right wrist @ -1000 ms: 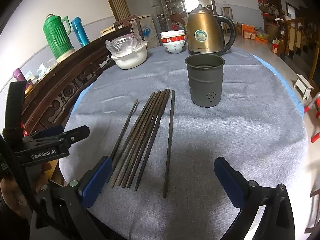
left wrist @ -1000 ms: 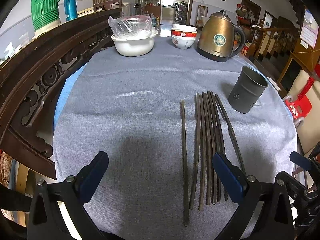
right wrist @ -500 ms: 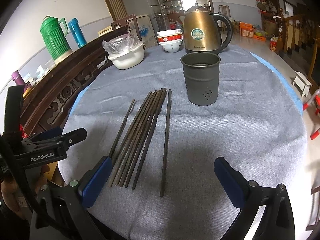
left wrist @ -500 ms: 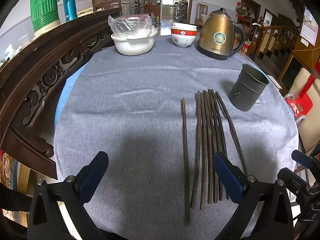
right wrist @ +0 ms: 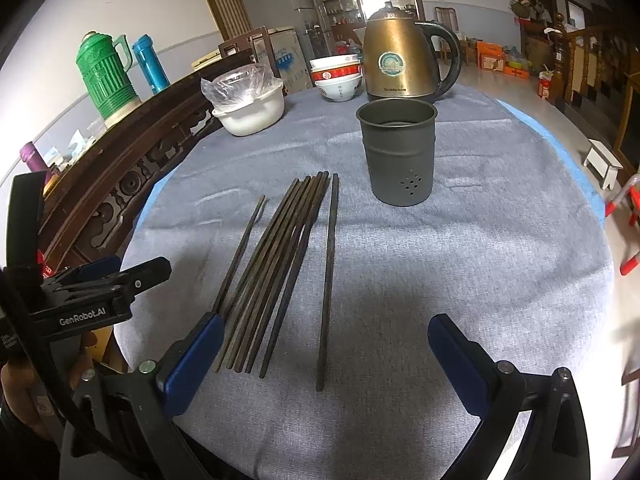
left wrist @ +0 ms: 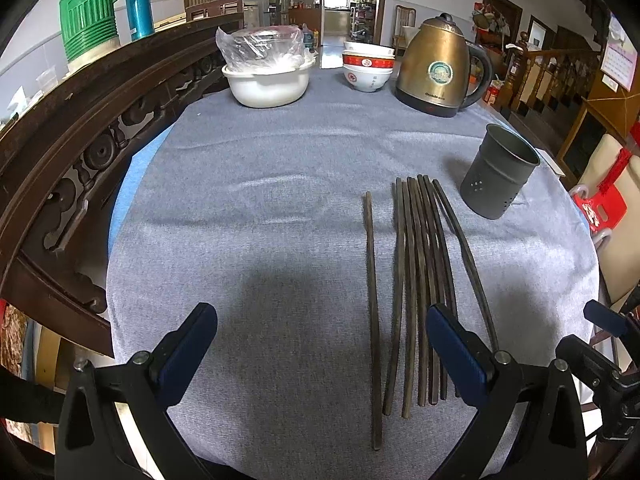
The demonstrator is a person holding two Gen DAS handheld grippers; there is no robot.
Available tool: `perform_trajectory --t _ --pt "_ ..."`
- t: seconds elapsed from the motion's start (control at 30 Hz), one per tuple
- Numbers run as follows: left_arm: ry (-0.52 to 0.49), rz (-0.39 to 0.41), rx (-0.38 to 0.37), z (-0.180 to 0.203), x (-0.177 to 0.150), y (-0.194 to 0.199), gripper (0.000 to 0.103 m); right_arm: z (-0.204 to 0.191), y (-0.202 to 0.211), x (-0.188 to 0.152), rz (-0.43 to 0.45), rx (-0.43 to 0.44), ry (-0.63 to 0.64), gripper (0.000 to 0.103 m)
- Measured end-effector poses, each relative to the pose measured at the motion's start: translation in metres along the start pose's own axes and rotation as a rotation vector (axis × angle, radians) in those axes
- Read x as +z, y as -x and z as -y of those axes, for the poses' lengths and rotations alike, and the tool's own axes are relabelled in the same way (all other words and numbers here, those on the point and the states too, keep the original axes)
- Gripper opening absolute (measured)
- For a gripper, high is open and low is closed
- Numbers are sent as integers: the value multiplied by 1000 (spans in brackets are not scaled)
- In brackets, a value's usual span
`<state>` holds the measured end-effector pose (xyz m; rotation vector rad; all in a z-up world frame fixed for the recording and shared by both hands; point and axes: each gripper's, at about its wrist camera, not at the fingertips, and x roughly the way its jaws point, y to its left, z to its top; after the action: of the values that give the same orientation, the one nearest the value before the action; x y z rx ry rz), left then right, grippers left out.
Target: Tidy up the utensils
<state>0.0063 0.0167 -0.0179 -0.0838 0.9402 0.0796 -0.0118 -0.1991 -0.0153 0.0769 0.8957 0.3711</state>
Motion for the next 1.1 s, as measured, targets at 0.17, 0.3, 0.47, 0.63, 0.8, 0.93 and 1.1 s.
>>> perform_trajectory --t 0.17,0.3,0.47,0.63,0.8,0.93,1.1 --pt "13 -2 0 -4 -1 -1 103 0 -2 0 -10 4 -3 103" --pt "17 -8 2 -5 -1 -2 103 0 -2 1 -8 0 -1 103" --pt "17 -7 -3 -5 -2 -1 103 -1 -3 1 -12 3 0 103" --pt "16 -9 -10 -4 -2 0 103 0 -3 1 -13 5 2 103" --pt "12 -8 -13 -3 -2 0 103 -1 -3 2 -15 3 3 103" --pt "16 -9 -15 -4 -1 -1 103 1 -4 4 -19 18 -9 103" --pt "22 -11 -16 -8 -1 -2 103 7 -6 8 -33 33 -36 103"
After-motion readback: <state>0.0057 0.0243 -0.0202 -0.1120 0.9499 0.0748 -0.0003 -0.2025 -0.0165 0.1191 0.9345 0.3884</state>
